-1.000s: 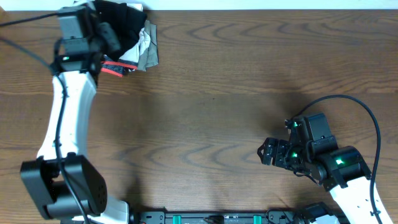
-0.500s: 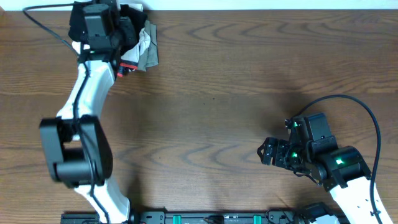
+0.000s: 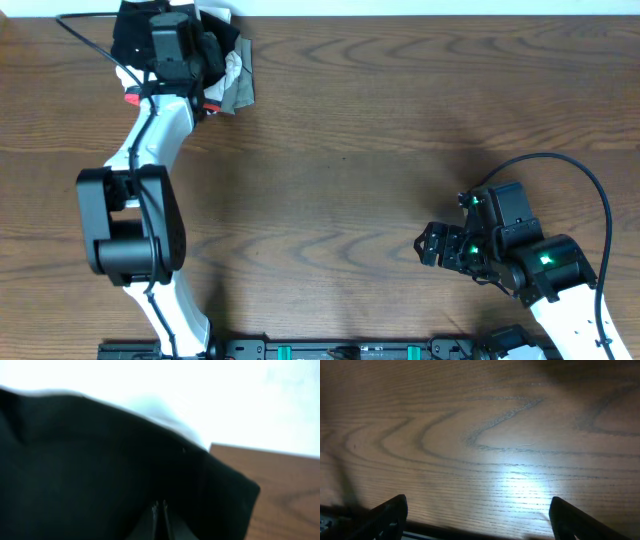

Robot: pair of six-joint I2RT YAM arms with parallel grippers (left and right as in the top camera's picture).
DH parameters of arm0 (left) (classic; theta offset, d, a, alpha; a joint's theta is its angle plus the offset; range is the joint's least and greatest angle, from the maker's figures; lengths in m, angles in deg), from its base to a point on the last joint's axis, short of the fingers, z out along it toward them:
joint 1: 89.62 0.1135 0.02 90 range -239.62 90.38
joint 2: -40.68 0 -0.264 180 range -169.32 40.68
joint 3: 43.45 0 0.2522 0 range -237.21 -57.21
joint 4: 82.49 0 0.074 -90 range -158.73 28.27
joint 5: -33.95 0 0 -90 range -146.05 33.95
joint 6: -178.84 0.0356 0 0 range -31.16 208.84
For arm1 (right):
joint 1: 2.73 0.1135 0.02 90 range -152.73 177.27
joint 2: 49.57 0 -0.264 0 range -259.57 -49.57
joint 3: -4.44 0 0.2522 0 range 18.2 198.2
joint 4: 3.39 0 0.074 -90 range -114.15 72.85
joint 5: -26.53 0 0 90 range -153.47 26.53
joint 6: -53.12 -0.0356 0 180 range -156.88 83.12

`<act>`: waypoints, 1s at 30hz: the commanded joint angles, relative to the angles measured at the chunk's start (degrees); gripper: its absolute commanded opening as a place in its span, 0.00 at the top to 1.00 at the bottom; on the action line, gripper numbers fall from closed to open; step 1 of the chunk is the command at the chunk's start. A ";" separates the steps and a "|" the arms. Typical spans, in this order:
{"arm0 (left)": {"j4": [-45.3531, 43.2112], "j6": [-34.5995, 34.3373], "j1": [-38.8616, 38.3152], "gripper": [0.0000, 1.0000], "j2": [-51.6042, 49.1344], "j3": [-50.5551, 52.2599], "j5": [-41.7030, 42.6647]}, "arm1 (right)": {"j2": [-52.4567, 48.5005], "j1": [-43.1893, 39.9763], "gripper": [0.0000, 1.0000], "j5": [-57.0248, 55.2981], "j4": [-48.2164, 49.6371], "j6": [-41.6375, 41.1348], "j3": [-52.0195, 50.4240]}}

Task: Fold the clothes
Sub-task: 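Place the black bundle on top of the folded stack with the left gripper, then press the black bundle down on the stack and open the left gripper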

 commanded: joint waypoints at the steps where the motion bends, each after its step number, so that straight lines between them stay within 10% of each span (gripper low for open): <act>1: -1.36 0.59 1.75 0.94 5.05 -4.20 -2.40 | 0.35 -0.57 0.11 0.46 -0.22 -0.13 0.74; 30: -0.17 2.69 5.01 0.94 -3.98 -6.99 -5.84 | 0.35 -0.57 0.11 2.58 -0.63 -1.01 0.74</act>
